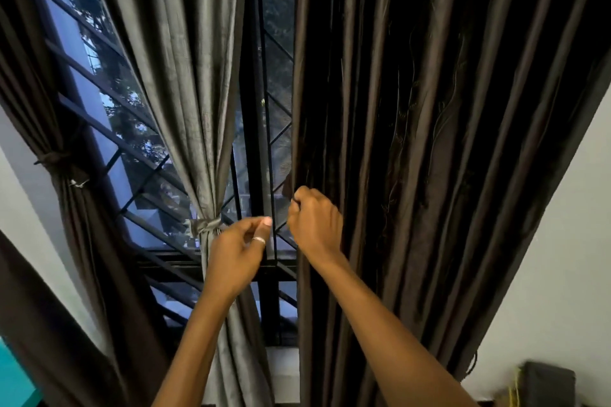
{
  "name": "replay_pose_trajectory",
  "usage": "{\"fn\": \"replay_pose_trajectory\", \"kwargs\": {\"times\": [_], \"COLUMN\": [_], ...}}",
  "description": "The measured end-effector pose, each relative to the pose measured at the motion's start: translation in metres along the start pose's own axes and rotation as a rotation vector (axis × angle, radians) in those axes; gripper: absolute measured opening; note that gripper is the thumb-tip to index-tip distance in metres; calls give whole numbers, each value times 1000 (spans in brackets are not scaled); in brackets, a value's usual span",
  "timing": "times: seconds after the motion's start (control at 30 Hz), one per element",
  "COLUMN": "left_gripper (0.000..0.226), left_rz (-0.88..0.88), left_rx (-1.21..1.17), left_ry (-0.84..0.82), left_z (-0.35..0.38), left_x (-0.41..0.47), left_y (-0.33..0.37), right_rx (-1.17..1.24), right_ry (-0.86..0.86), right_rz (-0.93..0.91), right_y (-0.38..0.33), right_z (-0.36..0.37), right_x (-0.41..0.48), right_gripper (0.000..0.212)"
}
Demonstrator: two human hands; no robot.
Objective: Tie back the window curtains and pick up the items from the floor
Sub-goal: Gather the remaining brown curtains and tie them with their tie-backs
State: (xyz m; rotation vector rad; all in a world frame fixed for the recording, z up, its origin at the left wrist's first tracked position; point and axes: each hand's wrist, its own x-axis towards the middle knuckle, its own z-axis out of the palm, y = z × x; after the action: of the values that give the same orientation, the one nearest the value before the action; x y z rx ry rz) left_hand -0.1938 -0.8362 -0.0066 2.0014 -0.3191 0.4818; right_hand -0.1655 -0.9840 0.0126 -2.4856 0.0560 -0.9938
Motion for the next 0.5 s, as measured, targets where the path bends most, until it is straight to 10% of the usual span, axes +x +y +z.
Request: {"fn": "replay_pose_trajectory", "kwargs": {"times": [0.5], "left_gripper": [50], "left_rz": [116], "left_rx": [421], "left_ry": [145], "left_z": [13], "left_x": [74], "left_y": [45], "right_rx": [65], "right_ry": [5], "right_rz": [-36], "right_y": [-27], "right_z": [19], "right_x": [-16], "right_gripper": [11]}}
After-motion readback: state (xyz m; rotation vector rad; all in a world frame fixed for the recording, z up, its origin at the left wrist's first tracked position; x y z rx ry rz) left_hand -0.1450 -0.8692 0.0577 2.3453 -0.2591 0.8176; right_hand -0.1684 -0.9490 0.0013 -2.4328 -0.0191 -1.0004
